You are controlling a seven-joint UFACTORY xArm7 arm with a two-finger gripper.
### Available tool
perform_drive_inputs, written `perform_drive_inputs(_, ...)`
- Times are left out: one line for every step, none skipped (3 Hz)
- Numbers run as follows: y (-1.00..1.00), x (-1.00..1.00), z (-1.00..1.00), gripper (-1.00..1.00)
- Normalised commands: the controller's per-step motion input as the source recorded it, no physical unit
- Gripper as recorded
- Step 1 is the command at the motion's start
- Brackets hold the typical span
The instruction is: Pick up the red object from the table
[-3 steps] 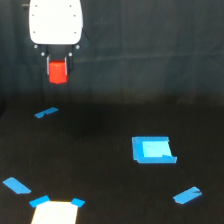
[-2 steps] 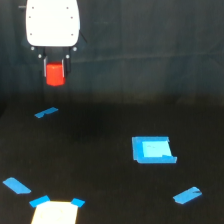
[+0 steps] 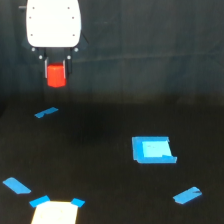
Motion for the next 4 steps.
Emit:
perform_drive_inputs(-0.07, -0.44, 0.21, -0.78)
perform_drive_inputs(0.08, 0.24, 1.00, -1.00)
perform_drive_inputs(0.00, 0.27, 1.00, -1.00)
perform_drive_inputs(0.88, 0.73, 0.35, -0.64)
